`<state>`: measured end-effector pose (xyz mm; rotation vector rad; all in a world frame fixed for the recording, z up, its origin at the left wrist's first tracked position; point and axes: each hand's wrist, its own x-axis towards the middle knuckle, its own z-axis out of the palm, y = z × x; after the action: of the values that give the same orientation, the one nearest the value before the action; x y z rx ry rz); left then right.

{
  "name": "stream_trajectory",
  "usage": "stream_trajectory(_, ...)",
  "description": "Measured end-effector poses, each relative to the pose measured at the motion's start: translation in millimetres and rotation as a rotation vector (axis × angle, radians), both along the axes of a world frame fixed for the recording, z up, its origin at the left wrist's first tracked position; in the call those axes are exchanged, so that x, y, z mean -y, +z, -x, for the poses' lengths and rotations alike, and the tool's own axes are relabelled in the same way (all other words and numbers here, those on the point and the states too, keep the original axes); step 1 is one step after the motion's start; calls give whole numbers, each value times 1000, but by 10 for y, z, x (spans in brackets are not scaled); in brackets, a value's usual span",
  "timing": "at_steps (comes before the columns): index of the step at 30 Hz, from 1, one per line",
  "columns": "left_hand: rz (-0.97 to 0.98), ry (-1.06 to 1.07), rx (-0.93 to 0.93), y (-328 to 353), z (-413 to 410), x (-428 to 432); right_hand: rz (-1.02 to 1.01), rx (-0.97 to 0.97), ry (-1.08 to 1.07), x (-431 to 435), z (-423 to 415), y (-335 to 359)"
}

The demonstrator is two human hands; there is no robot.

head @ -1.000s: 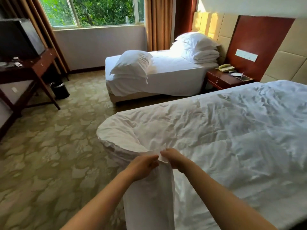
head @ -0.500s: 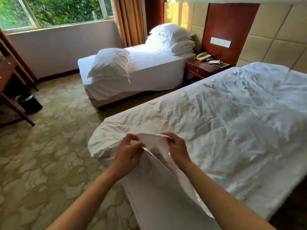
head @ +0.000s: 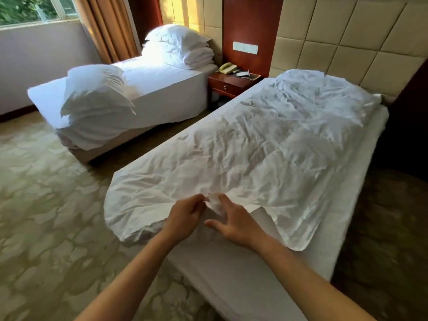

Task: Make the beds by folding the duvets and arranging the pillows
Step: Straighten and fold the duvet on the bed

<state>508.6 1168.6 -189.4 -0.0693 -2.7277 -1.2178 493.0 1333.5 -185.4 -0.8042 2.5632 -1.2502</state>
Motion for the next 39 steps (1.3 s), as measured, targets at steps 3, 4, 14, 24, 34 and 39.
stream_trajectory(3, 28, -20, -37, 16, -89, 43, 43, -202, -138, 100, -71, 90)
stream_trajectory(4, 31, -22, -51, 27, -113, 65, 85, -226, -166, 122, -66, 99)
stream_trajectory(14, -106, -3, -172, 91, -353, 22, 38, -339, -169, 283, -180, 282)
stream_trajectory(24, 245, 197, -600, 232, -331, 4, 248, -610, -406, 106, -669, 1056)
stream_trajectory(34, 352, -163, 105, 163, -369, -48, -143, -218, -581, -155, -409, 1169)
stream_trajectory(39, 225, -237, -4, 247, 350, 536, -176, -432, -581, 225, -211, 1405)
